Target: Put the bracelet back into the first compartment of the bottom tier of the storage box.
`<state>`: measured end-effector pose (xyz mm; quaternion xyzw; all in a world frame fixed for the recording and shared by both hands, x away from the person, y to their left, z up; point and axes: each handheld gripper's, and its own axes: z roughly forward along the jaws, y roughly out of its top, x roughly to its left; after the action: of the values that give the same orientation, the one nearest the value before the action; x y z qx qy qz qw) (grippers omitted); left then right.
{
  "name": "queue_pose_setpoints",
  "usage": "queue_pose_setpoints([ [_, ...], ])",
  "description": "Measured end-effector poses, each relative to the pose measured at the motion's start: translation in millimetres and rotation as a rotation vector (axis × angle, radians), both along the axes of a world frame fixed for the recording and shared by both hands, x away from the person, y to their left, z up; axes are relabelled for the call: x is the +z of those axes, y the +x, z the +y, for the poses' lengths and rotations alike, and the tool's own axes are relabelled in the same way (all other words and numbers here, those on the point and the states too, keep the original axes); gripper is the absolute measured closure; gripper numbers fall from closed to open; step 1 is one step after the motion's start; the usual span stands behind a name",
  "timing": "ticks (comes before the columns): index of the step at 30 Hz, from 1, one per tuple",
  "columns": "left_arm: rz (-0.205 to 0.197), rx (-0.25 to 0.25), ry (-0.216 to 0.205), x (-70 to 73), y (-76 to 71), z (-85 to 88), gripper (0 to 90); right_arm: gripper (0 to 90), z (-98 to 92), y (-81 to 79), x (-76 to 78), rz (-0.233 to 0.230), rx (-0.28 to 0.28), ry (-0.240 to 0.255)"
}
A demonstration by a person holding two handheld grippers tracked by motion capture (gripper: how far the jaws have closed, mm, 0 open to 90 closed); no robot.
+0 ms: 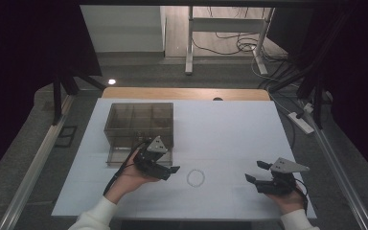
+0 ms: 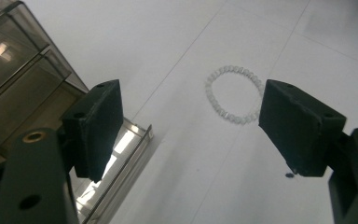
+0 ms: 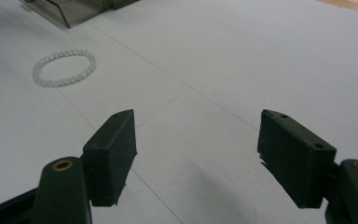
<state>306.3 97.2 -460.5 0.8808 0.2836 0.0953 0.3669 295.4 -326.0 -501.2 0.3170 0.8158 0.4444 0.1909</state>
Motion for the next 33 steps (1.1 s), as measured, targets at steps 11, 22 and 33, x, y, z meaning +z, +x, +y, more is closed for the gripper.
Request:
queue_pose_setpoints([
  [11,0.019,-0.025,0.021,-1.2,7.0,-19.5,22.5,27.9,-0.1,0.2,0.0,0.003,0.003,0.003],
  [22,0.036,-0.058,0.055,-5.0,11.1,-38.4,22.5,27.7,-0.8,-0.8,0.2,0.002,0.0,0.001],
  [33,0.048,-0.06,0.062,-8.1,15.5,-45.3,22.6,27.4,-1.7,-0.4,-1.2,0.009,-0.003,-0.005],
])
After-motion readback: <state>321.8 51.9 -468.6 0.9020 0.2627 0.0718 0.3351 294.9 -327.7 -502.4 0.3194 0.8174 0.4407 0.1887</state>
